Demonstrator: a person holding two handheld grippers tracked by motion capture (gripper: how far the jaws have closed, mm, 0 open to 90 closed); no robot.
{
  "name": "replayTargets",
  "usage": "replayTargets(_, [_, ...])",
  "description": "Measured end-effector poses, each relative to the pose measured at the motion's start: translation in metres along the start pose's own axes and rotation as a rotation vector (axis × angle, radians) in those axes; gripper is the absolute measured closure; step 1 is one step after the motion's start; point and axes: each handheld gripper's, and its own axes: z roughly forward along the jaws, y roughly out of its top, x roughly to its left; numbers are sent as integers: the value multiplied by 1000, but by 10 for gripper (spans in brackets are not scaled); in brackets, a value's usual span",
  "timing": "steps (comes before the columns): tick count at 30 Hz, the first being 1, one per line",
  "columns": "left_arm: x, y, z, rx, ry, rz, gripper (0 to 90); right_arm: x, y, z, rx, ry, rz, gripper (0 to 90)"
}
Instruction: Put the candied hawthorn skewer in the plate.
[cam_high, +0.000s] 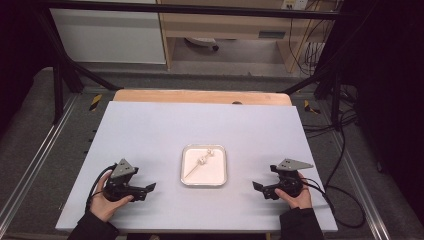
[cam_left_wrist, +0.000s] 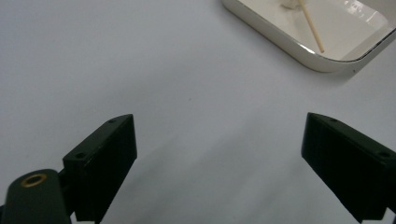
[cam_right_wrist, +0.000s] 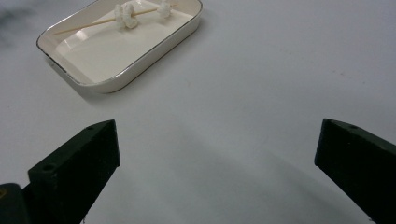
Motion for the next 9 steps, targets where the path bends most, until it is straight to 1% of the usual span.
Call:
replayTargets(2, [3,-4,-1,-1,-1,-16,102,1,-2,-1,3,7,-10,5])
replayTargets(6, [5,-8,-1,13,-3,-18,102,-1,-5,-1,10,13,5,5])
replayTargets(9, [4,-9,0,16,-6,-13,102,-1,-6,-1,10,16,5,5])
